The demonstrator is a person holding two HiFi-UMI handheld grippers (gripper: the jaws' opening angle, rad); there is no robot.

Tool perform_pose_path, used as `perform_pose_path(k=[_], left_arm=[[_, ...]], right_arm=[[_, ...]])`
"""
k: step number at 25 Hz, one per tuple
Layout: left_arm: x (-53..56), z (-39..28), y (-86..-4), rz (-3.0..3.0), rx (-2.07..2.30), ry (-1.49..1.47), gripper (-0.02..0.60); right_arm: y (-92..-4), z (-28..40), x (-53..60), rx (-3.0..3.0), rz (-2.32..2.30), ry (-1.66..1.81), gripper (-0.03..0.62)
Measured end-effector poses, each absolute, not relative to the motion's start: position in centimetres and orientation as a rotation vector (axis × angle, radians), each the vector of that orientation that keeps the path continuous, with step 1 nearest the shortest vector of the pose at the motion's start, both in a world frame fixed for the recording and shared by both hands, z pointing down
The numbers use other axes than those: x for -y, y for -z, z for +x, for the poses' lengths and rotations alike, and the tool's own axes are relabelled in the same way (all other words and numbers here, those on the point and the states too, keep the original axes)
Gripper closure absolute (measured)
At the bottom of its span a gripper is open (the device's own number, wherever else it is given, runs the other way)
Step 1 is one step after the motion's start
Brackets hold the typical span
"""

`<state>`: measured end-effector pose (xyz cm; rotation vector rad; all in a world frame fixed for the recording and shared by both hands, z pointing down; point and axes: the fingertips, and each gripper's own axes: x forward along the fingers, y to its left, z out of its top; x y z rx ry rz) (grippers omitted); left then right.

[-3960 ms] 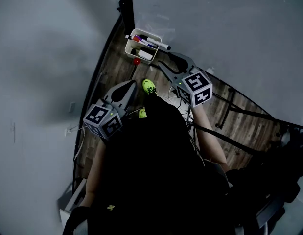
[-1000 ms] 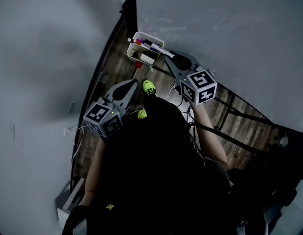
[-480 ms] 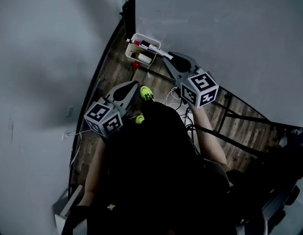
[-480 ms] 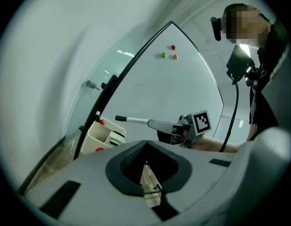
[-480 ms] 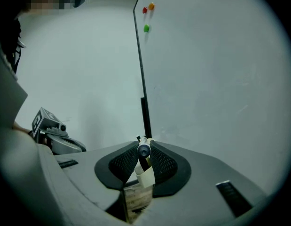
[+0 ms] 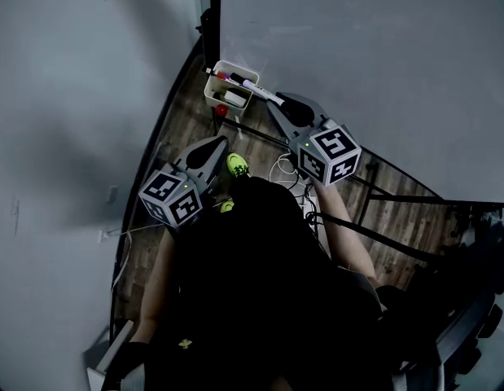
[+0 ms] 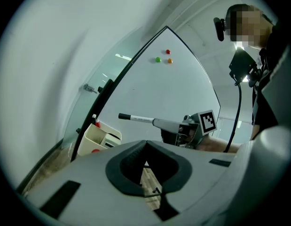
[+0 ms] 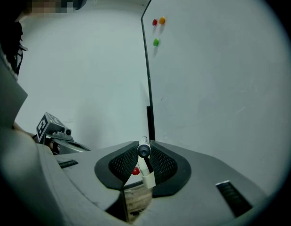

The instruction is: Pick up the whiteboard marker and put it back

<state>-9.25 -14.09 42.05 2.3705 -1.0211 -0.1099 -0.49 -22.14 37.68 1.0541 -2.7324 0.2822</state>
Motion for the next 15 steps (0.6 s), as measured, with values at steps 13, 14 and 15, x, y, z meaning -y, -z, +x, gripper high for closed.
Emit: perform_pose_path(k=[13, 14, 15], left_arm=[[12.7, -8.8, -42.0, 2.394, 1.028, 0.126, 0.55], [12.6, -8.8, -42.0, 2.396, 1.031, 0.122, 0.551], [12.5, -8.8, -42.1, 2.398, 1.035, 0.118, 0.551]], right_arm=[[-35.3, 0.3, 19.4, 2.753, 1.075, -0.201, 0.511], [-35.2, 0.3, 19.2, 2.755, 1.075, -0.196, 0.511], [-35.2, 0.4, 19.0, 2.756, 1.075, -0.192, 0.511]])
